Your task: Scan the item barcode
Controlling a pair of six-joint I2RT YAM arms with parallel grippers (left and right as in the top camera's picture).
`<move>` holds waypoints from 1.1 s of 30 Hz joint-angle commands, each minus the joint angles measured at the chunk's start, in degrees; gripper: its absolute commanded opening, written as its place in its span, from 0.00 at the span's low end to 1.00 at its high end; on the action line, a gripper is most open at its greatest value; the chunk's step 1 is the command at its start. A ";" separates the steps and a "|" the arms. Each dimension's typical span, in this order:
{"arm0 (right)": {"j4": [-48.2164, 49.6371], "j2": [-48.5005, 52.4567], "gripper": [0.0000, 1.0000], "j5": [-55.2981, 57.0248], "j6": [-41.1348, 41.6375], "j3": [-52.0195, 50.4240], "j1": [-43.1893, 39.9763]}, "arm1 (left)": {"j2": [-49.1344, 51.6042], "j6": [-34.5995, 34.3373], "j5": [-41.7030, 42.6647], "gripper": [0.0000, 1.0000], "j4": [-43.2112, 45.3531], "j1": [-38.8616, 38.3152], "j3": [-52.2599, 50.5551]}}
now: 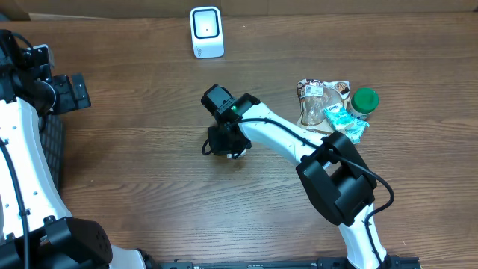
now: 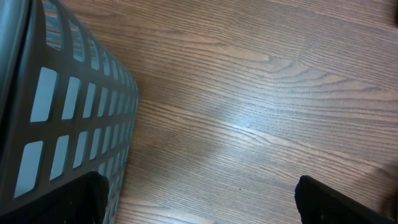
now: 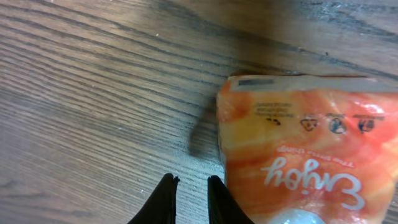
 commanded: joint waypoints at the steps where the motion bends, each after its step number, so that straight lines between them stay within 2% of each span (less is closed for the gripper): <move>1: -3.56 -3.21 0.15 -7.23 -7.63 6.25 -1.66 | -0.02 0.68 -0.02 0.99 0.17 -0.39 -0.02; 2: -6.95 -4.55 0.16 -7.13 -9.55 9.29 -2.51 | -0.02 0.68 -0.02 1.00 0.17 -0.39 -0.02; 5: -18.43 -8.09 0.28 -4.13 -13.05 19.47 -7.17 | -0.02 0.68 -0.02 1.00 0.17 -0.39 -0.02; 7: -25.90 -9.86 0.43 -2.40 -13.25 24.87 -12.61 | -0.02 0.68 -0.02 1.00 0.17 -0.39 -0.02; 12: -30.84 -10.08 0.51 -2.47 -13.22 21.86 -19.82 | -0.02 0.68 -0.02 1.00 0.17 -0.39 -0.02; 17: -24.11 -10.08 0.52 -2.93 -11.82 10.88 -19.96 | -0.02 0.68 -0.02 1.00 0.17 -0.39 -0.02; 21: -13.20 -10.08 0.51 -10.38 -11.26 -1.01 -19.89 | -0.02 0.68 -0.02 1.00 0.17 -0.39 -0.02; 25: -4.00 -10.08 0.51 -11.98 -10.19 -8.41 -19.41 | -0.02 0.68 -0.02 1.00 0.17 -0.39 -0.02; 29: 1.27 -10.08 0.52 -11.98 -9.94 -12.92 -18.62 | -0.02 0.68 -0.02 1.00 0.17 -0.39 -0.02; 33: 2.60 -10.08 0.52 -12.02 -8.15 -14.08 -18.58 | -0.02 0.68 -0.02 1.00 0.17 -0.39 -0.02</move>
